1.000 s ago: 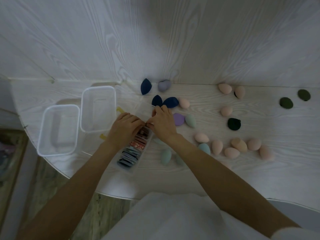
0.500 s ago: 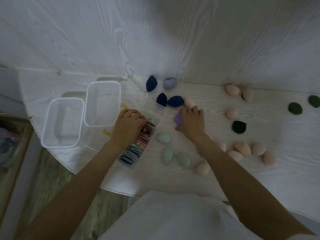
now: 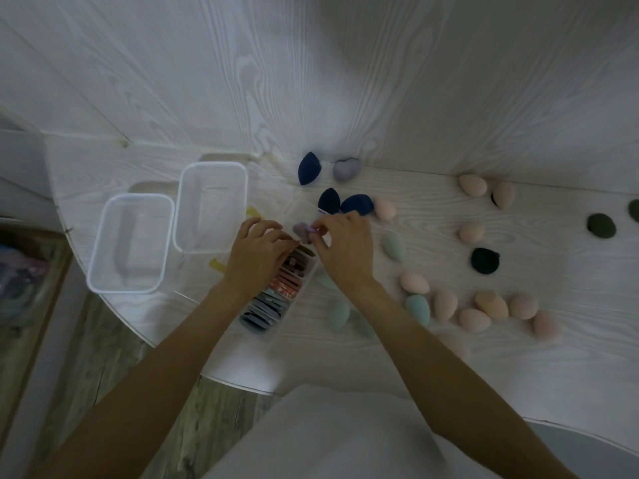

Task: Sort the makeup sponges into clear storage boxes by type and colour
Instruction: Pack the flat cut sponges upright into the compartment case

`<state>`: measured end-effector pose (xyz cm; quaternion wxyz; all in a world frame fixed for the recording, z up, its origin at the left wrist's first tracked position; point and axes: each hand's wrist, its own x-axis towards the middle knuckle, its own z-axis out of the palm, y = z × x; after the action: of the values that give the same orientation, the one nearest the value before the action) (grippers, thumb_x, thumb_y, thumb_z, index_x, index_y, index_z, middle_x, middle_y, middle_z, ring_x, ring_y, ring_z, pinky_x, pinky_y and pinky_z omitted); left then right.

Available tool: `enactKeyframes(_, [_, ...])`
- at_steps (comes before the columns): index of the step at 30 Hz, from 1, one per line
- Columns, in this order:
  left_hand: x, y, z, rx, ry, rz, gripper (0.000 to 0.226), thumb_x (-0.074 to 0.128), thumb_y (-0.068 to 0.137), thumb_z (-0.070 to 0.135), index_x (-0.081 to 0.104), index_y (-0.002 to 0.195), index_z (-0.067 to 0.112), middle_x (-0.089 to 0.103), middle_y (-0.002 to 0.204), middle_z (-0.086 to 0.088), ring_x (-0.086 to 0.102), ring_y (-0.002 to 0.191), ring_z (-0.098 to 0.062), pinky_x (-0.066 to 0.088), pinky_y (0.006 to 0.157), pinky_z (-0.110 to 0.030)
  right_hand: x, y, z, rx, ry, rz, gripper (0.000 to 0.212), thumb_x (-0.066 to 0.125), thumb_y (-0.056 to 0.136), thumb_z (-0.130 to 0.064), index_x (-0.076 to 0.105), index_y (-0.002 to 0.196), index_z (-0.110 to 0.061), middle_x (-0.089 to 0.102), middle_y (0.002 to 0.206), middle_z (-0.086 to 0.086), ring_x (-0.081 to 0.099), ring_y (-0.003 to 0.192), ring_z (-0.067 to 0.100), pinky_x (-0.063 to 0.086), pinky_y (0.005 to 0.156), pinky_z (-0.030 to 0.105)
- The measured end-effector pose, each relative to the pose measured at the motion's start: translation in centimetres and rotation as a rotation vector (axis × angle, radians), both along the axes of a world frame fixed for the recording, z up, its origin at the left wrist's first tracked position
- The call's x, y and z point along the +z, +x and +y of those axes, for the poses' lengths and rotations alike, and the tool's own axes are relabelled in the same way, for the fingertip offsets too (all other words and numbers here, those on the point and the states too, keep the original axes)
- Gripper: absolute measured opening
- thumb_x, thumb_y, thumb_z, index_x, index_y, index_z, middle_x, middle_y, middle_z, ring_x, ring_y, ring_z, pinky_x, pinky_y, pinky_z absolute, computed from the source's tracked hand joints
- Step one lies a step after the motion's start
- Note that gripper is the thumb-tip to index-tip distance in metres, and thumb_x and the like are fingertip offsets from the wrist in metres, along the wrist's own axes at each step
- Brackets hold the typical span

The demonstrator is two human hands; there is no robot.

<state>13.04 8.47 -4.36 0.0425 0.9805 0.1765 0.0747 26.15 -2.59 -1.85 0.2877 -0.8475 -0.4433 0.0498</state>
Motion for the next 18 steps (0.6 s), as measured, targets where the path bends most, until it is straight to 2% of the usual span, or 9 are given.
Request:
enactKeyframes(6, [-0.1, 0.2, -0.1, 0.001, 0.022, -0.056, 0.027, 0.049, 0.089, 0.027, 0.075, 0.089, 0.021, 0.073, 0.087, 0.001, 0.064, 0.091, -0.026, 0.035, 0.091, -0.039, -2.0, 0.2, 1.3, 0.175, -0.202, -0.398, 0.019, 0.073, 0.076, -0.024, 0.063, 0.061, -0.018, 0.055, 0.061, -0.002, 0.048, 0.069, 0.021, 0.037, 0.062, 0.032])
enactKeyframes(11, [-0.4, 0.0, -0.2, 0.004, 0.009, -0.114, 0.029, 0.048, 0.090, 0.029, 0.075, 0.090, 0.020, 0.073, 0.087, 0.000, 0.064, 0.090, -0.026, 0.034, 0.091, -0.039, -2.3, -0.1, 1.8, 0.169, -0.295, -0.405, 0.015, 0.078, 0.069, -0.024, 0.071, 0.056, -0.020, 0.053, 0.072, 0.000, 0.049, 0.076, 0.024, 0.035, 0.068, 0.033])
enactKeyframes(14, [-0.5, 0.1, -0.4, 0.007, -0.004, -0.109, 0.030, 0.046, 0.089, 0.026, 0.074, 0.092, 0.017, 0.073, 0.088, -0.002, 0.064, 0.091, -0.027, 0.034, 0.089, -0.038, -2.4, 0.2, 1.6, 0.164, -0.236, -0.317, 0.012, 0.079, 0.070, -0.025, 0.073, 0.061, -0.020, 0.054, 0.072, 0.000, 0.048, 0.072, 0.021, 0.033, 0.065, 0.029])
enactKeyframes(18, [1.6, 0.6, -1.6, 0.036, -0.206, -0.186, 0.031, 0.040, 0.088, 0.019, 0.068, 0.102, 0.013, 0.069, 0.097, -0.005, 0.059, 0.093, -0.026, 0.042, 0.082, -0.036, -1.3, 1.5, 0.0, 0.023, 0.042, 0.084, 0.009, 0.069, 0.081, -0.021, 0.073, 0.087, -0.016, 0.059, 0.085, 0.003, 0.047, 0.080, 0.017, 0.027, 0.073, 0.018])
